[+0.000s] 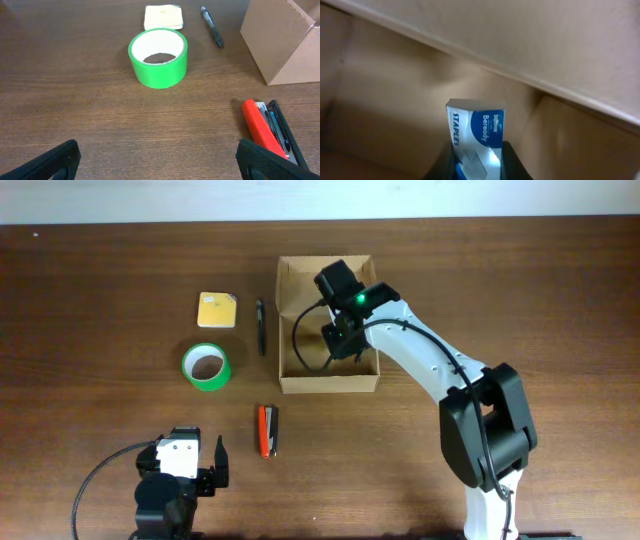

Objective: Pack container
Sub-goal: 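Lift the staples box and lower it into the cardboard box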

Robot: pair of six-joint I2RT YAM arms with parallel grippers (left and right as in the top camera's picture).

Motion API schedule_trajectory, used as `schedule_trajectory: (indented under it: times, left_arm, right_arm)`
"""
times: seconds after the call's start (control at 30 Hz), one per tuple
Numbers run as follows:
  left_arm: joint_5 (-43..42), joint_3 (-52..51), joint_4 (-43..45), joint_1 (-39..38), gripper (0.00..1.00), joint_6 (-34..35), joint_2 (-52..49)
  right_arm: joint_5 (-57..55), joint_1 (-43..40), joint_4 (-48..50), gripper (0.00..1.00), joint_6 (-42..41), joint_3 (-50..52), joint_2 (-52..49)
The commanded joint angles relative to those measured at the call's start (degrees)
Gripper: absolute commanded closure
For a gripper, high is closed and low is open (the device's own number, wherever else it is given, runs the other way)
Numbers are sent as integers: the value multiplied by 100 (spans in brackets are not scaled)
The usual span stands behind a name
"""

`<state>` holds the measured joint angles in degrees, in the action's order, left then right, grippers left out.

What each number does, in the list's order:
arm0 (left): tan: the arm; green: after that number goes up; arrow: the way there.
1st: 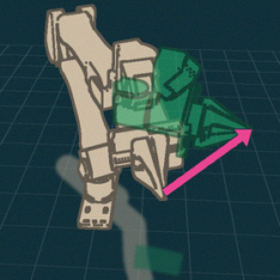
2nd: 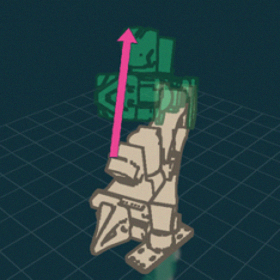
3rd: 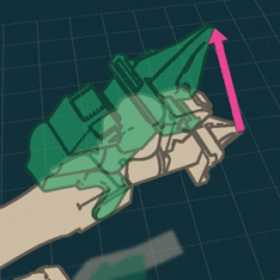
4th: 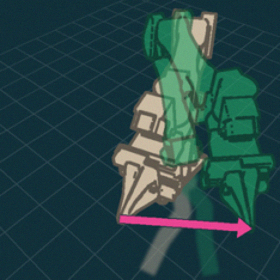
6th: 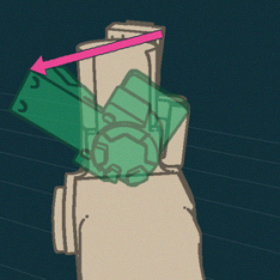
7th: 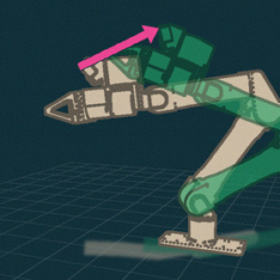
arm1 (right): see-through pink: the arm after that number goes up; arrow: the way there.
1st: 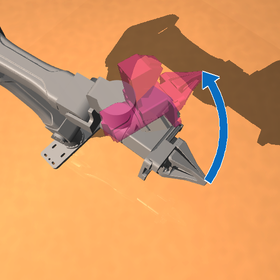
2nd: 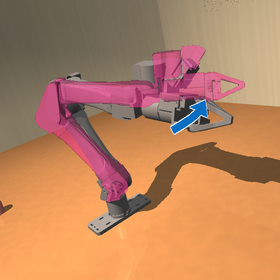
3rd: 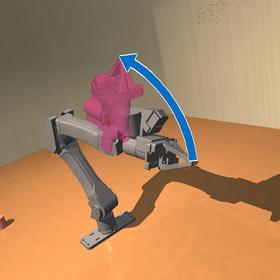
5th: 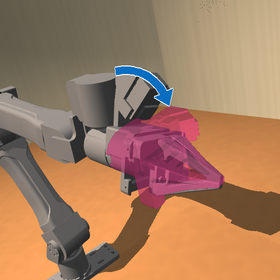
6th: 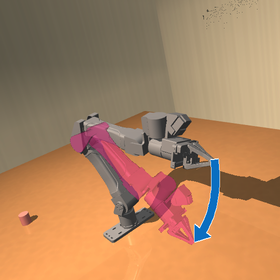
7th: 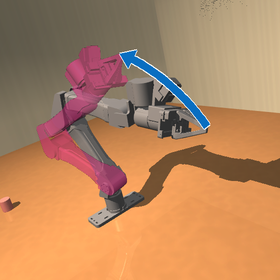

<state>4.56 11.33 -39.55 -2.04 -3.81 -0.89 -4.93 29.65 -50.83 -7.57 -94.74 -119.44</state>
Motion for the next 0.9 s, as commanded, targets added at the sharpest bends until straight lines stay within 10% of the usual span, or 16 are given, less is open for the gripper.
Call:
schedule_trajectory:
  times: [0.0, 0.37, 0.87]
  left_arm:
    - [44, -15, 28, 39, 1, 33, 59]
    - [44, -15, 28, 39, 0, 33, 59]
    - [44, -15, 28, 39, 0, 33, 59]
  right_arm:
    - [-28, -109, 101, 83, -66, 190, -96]
    - [-26, -164, 299, 40, -39, 197, -94]
    - [450, -35, 210, 39, -22, 190, -2]
